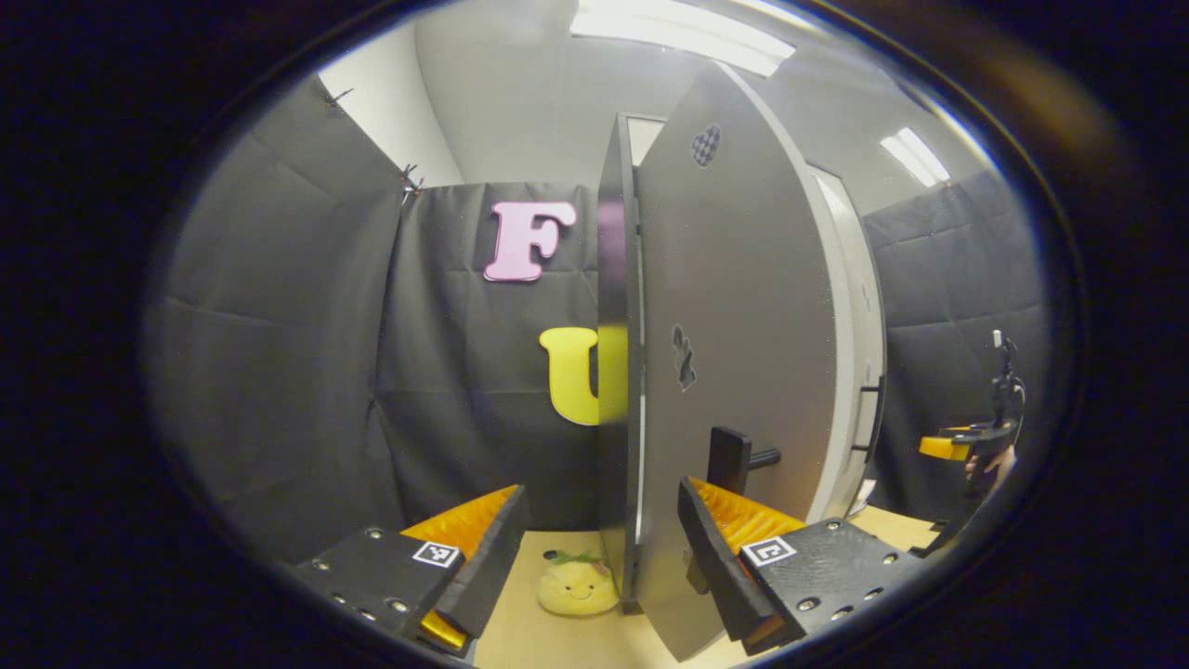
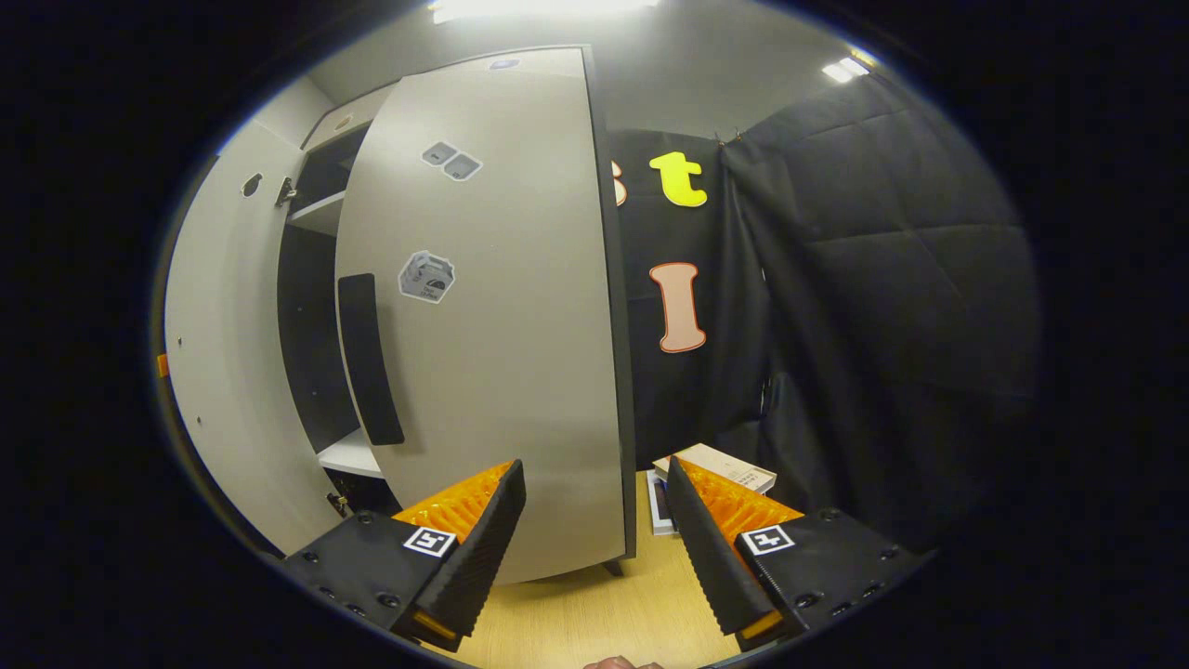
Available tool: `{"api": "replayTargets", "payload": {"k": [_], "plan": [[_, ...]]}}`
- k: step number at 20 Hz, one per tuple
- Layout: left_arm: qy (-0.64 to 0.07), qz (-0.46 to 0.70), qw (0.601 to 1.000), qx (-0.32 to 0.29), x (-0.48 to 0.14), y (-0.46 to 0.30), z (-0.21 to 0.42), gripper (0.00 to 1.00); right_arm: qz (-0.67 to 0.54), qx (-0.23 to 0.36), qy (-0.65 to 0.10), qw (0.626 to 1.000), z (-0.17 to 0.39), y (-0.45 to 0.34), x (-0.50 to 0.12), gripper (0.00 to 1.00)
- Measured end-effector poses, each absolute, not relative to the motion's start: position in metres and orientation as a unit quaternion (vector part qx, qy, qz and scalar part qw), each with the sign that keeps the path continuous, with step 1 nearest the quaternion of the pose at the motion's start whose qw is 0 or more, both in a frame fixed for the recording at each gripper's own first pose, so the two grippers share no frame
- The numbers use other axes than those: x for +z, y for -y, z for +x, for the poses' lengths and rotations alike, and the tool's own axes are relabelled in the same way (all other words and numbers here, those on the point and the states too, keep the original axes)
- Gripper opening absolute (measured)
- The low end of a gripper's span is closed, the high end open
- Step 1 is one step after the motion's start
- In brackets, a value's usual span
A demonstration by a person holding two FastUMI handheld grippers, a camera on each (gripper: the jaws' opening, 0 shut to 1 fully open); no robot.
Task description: Grab one shoe with the right hand and put it into the shoe cabinet, grab the other shoe with the left hand and put it into the shoe cabinet; then close the right door with the right hand and the left door with the left hand.
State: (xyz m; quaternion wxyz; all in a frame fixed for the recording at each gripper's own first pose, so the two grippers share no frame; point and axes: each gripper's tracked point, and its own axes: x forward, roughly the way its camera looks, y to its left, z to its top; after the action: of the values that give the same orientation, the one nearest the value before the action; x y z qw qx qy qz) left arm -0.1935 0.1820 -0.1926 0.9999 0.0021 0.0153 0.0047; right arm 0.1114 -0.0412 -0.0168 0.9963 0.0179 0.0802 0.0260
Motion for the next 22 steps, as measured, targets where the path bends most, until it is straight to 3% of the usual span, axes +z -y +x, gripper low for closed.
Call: {"api": "replayTargets", "payload": {"k": [5,7,9,11,19,22], "plan": [[-0.02,-0.002,0.999,0.027,-0.193,-0.149,-0.191,0.91,0.009,0.06,-0.079,0.995,0.124,0.046,-0.025,0.96],[-0.018,0.001,0.999,0.037,-0.192,-0.133,-0.188,0.96,0.009,0.071,-0.085,0.994,0.131,0.051,-0.029,0.95],[-0.015,-0.005,0.999,0.047,-0.193,-0.116,-0.183,0.93,0.012,0.077,-0.088,0.993,0.141,0.058,-0.031,0.96],[-0.01,-0.017,0.998,0.054,-0.195,-0.097,-0.177,0.99,0.013,0.082,-0.096,0.992,0.152,0.066,-0.033,0.96],[0.022,-0.034,0.997,0.062,-0.189,-0.033,-0.142,0.99,0.02,0.073,-0.106,0.991,0.163,0.097,-0.037,0.95],[0.025,-0.074,0.996,0.037,-0.196,-0.018,-0.146,0.99,0.015,0.054,-0.097,0.994,0.163,0.105,-0.033,0.96]]}}
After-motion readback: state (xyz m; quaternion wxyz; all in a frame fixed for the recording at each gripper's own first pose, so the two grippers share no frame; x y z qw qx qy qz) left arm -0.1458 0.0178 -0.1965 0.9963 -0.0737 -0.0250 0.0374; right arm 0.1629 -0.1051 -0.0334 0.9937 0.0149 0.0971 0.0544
